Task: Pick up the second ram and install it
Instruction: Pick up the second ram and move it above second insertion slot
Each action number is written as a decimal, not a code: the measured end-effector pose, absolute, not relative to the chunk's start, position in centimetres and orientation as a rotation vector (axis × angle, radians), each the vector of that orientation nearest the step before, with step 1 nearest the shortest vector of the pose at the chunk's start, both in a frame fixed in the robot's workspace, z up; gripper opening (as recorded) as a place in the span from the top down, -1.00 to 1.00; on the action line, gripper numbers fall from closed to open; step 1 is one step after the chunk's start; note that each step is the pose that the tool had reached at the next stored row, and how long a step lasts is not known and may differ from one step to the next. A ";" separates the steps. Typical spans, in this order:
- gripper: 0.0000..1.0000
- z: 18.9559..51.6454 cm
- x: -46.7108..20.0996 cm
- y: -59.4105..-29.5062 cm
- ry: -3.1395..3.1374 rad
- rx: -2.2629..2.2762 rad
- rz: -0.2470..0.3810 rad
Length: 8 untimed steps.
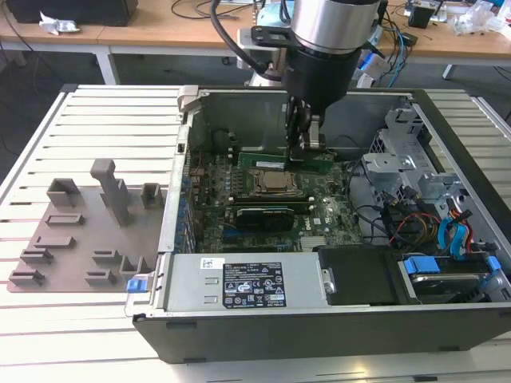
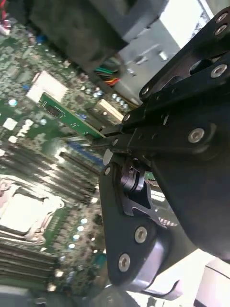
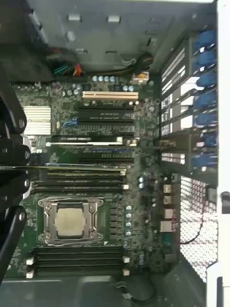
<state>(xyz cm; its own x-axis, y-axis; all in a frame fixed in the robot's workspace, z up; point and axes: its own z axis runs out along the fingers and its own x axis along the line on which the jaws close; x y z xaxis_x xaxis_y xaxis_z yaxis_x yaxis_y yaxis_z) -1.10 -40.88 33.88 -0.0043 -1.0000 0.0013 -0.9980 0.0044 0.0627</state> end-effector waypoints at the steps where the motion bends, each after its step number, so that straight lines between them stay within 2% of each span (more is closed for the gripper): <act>1: 0.73 33.5 -0.6 -40.6 -2.194 2.185 -0.069; 2: 0.73 33.5 -0.5 -40.5 -2.210 2.203 -0.108; 3: 0.73 33.1 -0.4 -40.5 -2.195 2.226 -0.121; 8: 0.73 30.9 -0.3 -39.0 -2.137 2.281 -0.122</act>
<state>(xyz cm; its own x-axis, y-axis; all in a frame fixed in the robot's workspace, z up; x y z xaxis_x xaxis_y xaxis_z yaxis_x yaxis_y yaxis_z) -0.34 -39.04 30.90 0.0632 -0.9969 -0.0476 -0.9958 -0.0662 0.0630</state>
